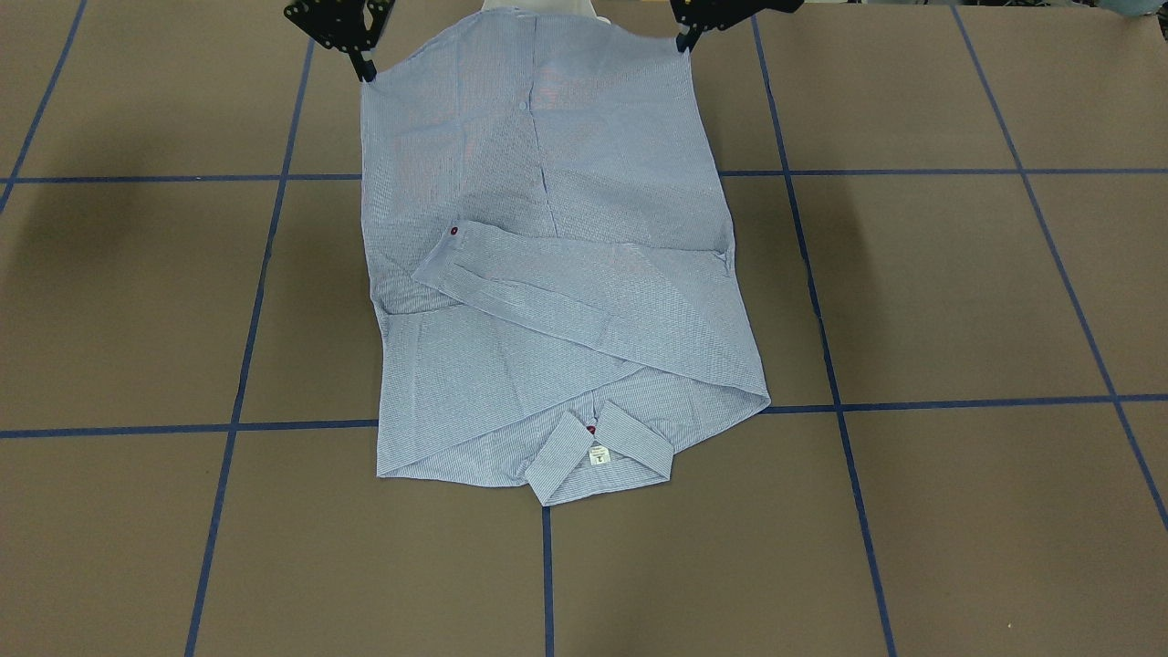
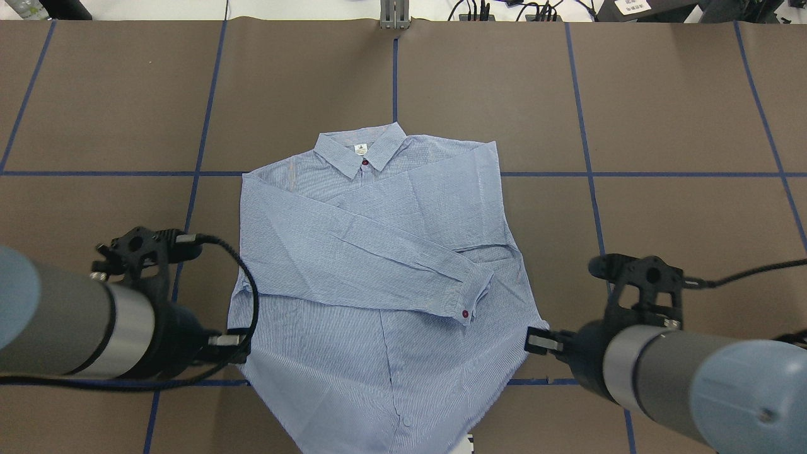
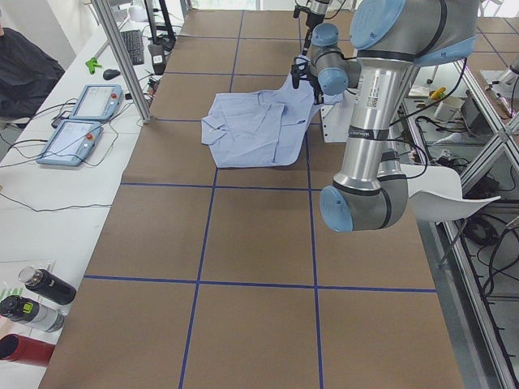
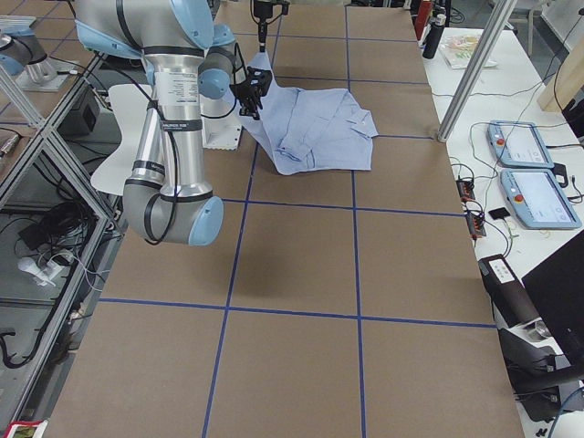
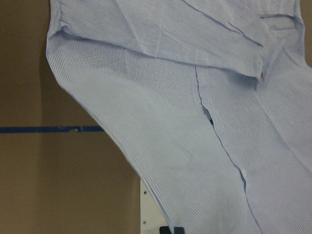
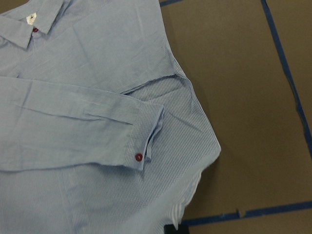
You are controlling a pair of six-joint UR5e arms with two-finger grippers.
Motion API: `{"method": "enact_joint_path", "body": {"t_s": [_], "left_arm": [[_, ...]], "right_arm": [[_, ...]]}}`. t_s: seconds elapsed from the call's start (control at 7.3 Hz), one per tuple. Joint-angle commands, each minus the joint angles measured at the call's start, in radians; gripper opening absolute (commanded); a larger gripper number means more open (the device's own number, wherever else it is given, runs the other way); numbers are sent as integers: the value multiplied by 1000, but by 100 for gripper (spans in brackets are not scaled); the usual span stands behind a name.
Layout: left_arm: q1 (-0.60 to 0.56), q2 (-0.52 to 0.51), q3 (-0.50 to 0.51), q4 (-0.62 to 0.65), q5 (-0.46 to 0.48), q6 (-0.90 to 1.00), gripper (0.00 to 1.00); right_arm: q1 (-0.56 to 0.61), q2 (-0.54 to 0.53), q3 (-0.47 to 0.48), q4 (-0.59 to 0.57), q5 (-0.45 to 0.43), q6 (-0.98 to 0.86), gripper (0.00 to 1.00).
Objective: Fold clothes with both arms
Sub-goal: 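Lift the hem with both grippers and fold it toward the collar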
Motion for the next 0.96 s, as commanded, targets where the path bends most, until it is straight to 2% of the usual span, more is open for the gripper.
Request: {"method": "enact_joint_path", "body": {"t_s": [0.0, 0.14, 0.27, 0.55, 0.82], "left_arm": [[-140, -83, 200, -3, 65, 67, 0], [-209, -83, 205, -3, 65, 97, 0], [-242, -84, 214, -3, 74, 97, 0], [-247, -100, 266, -6, 153, 95, 0], [-264, -140, 353, -66, 172, 97, 0]], "right_arm": [[183, 117, -169, 7, 6, -166, 0], [258, 137, -209, 7, 11, -215, 0], [298, 215, -285, 7, 29, -219, 0], [364, 232, -309, 9, 59, -251, 0], [398, 258, -417, 138, 63, -254, 0]]}}
